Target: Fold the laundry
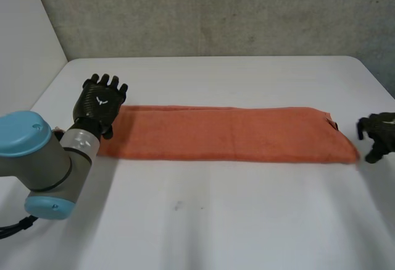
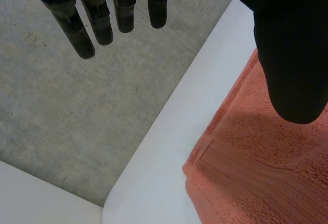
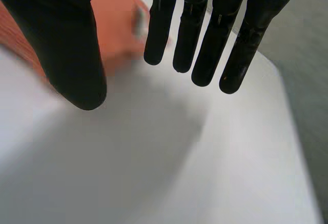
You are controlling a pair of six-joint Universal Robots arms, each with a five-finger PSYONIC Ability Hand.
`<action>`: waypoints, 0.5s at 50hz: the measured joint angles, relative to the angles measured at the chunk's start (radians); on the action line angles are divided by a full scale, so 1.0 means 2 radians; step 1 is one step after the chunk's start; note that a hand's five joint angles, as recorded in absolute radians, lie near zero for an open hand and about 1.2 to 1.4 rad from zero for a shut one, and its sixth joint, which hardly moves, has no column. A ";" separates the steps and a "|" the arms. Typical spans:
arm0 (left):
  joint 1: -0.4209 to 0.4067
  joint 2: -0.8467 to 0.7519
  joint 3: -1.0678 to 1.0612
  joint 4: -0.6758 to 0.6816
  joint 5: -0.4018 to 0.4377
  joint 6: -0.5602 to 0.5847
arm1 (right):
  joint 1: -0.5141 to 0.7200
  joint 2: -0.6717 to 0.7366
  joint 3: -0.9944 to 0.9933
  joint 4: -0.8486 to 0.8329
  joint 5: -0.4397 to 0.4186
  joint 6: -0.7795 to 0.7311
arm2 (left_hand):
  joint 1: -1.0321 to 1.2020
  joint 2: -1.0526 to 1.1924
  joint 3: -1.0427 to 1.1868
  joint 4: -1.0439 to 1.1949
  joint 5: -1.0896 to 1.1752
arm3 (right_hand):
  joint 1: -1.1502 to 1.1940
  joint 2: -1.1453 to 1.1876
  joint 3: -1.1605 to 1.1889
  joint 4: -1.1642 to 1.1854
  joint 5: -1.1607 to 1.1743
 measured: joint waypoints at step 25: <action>0.000 -0.001 -0.003 0.002 0.002 0.000 | 0.002 0.013 0.017 -0.005 -0.102 0.021 | 0.000 0.000 0.000 0.000 0.000 | 0.004 -0.001 0.014 0.016 0.009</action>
